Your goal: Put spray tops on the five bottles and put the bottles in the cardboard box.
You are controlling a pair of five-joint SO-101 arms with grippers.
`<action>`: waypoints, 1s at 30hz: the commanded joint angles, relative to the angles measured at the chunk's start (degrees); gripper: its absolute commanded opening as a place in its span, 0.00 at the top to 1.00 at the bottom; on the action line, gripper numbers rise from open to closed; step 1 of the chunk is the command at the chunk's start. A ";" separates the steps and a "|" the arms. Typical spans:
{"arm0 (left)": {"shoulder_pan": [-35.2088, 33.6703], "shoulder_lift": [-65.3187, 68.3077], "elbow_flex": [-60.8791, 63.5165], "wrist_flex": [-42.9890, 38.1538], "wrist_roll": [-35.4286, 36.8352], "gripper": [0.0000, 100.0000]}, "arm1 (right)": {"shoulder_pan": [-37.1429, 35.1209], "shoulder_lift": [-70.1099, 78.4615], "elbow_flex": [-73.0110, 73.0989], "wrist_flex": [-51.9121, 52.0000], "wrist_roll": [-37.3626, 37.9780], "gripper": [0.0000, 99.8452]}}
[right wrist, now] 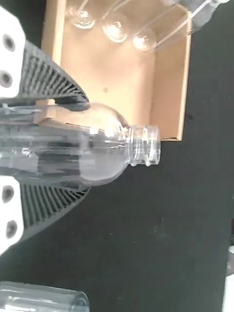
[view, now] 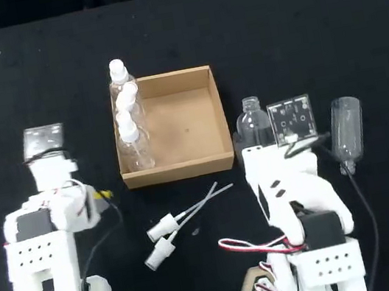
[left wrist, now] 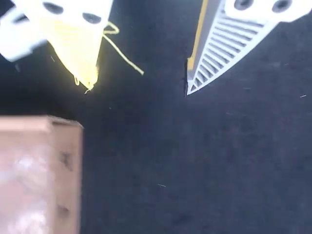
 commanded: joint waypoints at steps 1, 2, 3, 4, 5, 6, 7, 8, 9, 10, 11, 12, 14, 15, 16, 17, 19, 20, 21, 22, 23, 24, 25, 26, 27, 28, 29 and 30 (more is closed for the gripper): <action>7.69 -0.53 1.19 2.02 -0.79 0.79 | -0.62 -2.33 0.13 -0.26 -0.62 0.99; 8.66 -0.53 1.63 2.64 -0.79 0.79 | -0.62 -2.33 0.13 0.00 -0.62 0.99; 9.19 -0.53 1.98 3.08 -0.79 0.79 | -0.62 -2.33 0.13 0.18 -0.62 0.99; 9.71 -0.53 1.98 3.78 -0.88 0.79 | -0.62 -2.33 0.13 0.18 -0.62 0.99; 10.15 -0.53 1.54 4.75 -1.05 0.79 | -0.62 -2.33 0.13 0.18 -0.62 0.99; 10.33 -0.53 1.36 5.89 -2.02 0.79 | -0.62 -2.33 0.13 0.18 -0.62 0.99; 10.59 -0.53 0.75 6.95 -3.60 0.79 | -0.35 -2.42 0.04 0.18 -0.62 0.99; 11.21 -0.53 0.13 8.18 -5.36 0.79 | 0.35 -2.51 -0.04 0.18 -0.62 0.99; 11.74 -0.53 -0.48 9.76 -7.03 0.79 | 1.32 -2.59 -0.13 0.09 -0.62 0.99; 12.35 -0.53 -1.01 11.16 -8.09 0.79 | 2.29 -2.59 -0.13 -0.09 -0.62 0.99; 13.14 -0.53 -1.36 12.13 -9.05 0.79 | 3.34 -2.59 -0.13 -0.18 -0.62 0.99; 14.02 -0.53 -1.45 12.57 -9.67 0.79 | 4.13 -2.59 -0.22 -0.18 -0.62 0.99; 16.40 -0.53 -1.01 12.48 -10.55 0.79 | 5.45 -2.59 -0.31 -0.18 -0.62 0.99; 18.15 -0.53 -0.92 12.40 -10.81 0.79 | 5.89 -2.59 -0.31 -0.18 -0.62 0.99; 20.18 -0.53 -0.92 12.57 -10.73 0.79 | 6.33 -2.59 -0.31 -0.18 -0.62 0.99; 22.37 -0.53 -1.01 12.66 -10.73 0.79 | 6.68 -2.59 -0.31 -0.26 -0.62 0.99; 27.03 -0.53 -1.10 12.66 -10.73 0.79 | 7.82 -2.59 -0.31 -0.35 -0.62 0.99; 29.32 -0.53 -1.10 12.66 -10.73 0.79 | 8.70 -2.59 -0.40 -0.79 -0.62 0.99; 31.69 -0.53 -0.92 12.57 -10.64 0.79 | 9.76 -2.15 -0.66 -1.14 -0.62 0.99; 33.89 -0.53 -0.84 12.48 -10.55 0.79 | 10.90 -2.15 -0.75 -1.49 -0.70 0.99; 35.74 -0.53 -0.84 12.40 -10.46 0.79 | 11.87 -2.15 -0.84 -1.58 -0.70 0.99; 37.23 -0.53 -0.84 12.40 -10.46 0.79 | 12.48 -2.15 -0.92 -1.49 -0.70 0.99; 38.37 -0.53 -0.75 12.40 -10.46 0.79 | 12.75 -2.15 -0.92 -1.41 -0.70 0.99; 39.43 -0.53 -0.75 12.40 -10.46 0.79 | 12.84 -2.15 -0.92 -1.41 -0.70 0.99; 40.22 -0.53 -0.75 12.40 -10.46 0.79 | 12.75 -2.15 -0.92 -1.41 -0.70 0.99; 40.92 -0.44 -0.66 12.31 -10.64 0.79 | 12.66 -2.15 -0.92 -1.23 -0.70 0.99; 41.54 -0.35 -0.31 12.22 -10.73 0.79 | 12.66 -2.15 -1.01 -1.23 -0.70 0.99; 42.15 -0.53 0.57 11.60 -10.73 0.79 | 12.66 -2.15 -1.01 -1.23 -0.79 0.99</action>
